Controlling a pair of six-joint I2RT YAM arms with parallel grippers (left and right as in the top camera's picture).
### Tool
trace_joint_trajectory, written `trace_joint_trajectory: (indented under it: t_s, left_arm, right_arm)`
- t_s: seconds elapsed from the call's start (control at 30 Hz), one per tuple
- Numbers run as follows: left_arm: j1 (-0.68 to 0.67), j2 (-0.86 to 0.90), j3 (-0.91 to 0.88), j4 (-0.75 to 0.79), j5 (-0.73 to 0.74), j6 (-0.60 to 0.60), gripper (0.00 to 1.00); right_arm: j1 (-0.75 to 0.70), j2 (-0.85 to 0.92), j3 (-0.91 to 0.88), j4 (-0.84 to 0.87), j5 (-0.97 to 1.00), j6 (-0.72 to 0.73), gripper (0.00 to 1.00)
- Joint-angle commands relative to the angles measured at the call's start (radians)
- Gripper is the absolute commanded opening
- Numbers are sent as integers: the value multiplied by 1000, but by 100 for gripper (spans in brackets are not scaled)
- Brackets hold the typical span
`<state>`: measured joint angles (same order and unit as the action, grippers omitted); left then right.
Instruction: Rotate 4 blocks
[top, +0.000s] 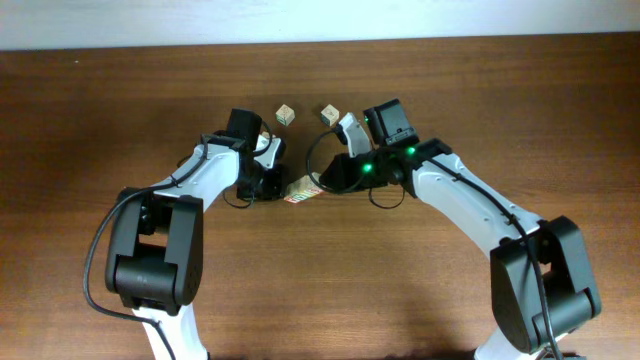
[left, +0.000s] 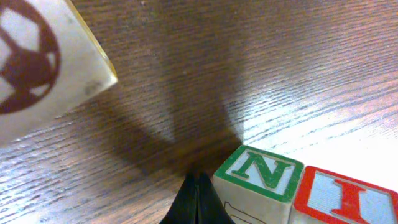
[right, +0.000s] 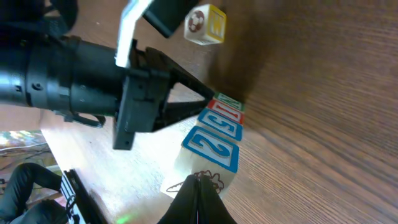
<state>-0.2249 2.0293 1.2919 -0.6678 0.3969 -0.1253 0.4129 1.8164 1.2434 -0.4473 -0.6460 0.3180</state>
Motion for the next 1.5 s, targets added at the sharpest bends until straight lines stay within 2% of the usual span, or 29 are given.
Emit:
trace_joint_trajectory:
  t_s: [0.0,0.3,0.47,0.67,0.87,1.07,1.47]
  left_arm:
    - [-43,2,3,-8,202,-10,0]
    - [-43,2,3,-17,203,-9,0]
    - [-14,2,29,13,16,-9,0]
    - [12,-1,290,-138,-159,-8,0]
    - [48,-1,457,-188,-158,7,0]
    - [58,-1,460,-194,-158,7,0]
    - [58,0,460,-199,-159,9,0]
  right_arm:
    - [68,24,-7,11,31,39,4]
    - [72,24,-7,18,76,69,4]
    - [64,24,-7,17,132,90,4]
    - [63,24,-6,22,176,92,4]
    - [64,20,46,-5,141,87,4]
    - [65,5,70,-9,79,83,4]
    - [80,-91,70,-27,83,80,4]
